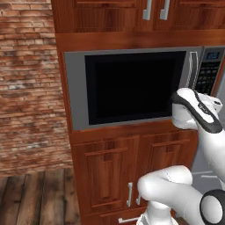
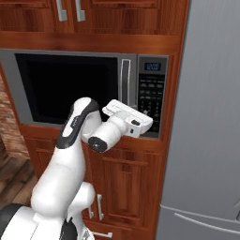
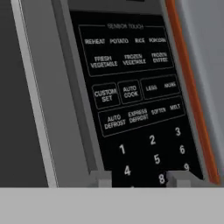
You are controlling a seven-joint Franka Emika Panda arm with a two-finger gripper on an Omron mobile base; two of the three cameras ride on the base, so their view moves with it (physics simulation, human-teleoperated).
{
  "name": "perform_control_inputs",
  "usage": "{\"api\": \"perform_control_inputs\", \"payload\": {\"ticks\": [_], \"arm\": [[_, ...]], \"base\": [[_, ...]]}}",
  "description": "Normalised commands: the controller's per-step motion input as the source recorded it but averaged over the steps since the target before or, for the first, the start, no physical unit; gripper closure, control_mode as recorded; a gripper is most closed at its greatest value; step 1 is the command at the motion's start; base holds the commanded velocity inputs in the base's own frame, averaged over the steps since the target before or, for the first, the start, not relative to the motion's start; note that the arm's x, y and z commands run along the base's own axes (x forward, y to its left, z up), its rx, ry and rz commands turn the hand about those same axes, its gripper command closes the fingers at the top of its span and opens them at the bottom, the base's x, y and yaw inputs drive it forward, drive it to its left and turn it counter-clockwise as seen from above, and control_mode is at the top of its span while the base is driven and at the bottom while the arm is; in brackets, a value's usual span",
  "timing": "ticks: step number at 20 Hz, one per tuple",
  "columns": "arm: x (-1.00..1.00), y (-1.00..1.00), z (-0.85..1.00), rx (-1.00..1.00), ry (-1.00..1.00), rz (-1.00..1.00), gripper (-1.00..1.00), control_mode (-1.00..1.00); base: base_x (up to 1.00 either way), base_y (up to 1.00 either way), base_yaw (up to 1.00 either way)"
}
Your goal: Close the microwave door.
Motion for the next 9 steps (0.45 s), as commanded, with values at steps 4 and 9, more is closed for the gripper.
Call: {"api": "perform_control_inputs", "payload": {"ticks": [4, 9], "arm": [[0.97, 0.18, -0.31, 0.03, 0.0, -0.26, -1.0, -1.0], [0.51, -0.29, -0.15, 0.1, 0.01, 0.02, -1.0, -1.0]], "base": [[0.0, 0.0, 0.0], [0.0, 0.0, 0.0]]}}
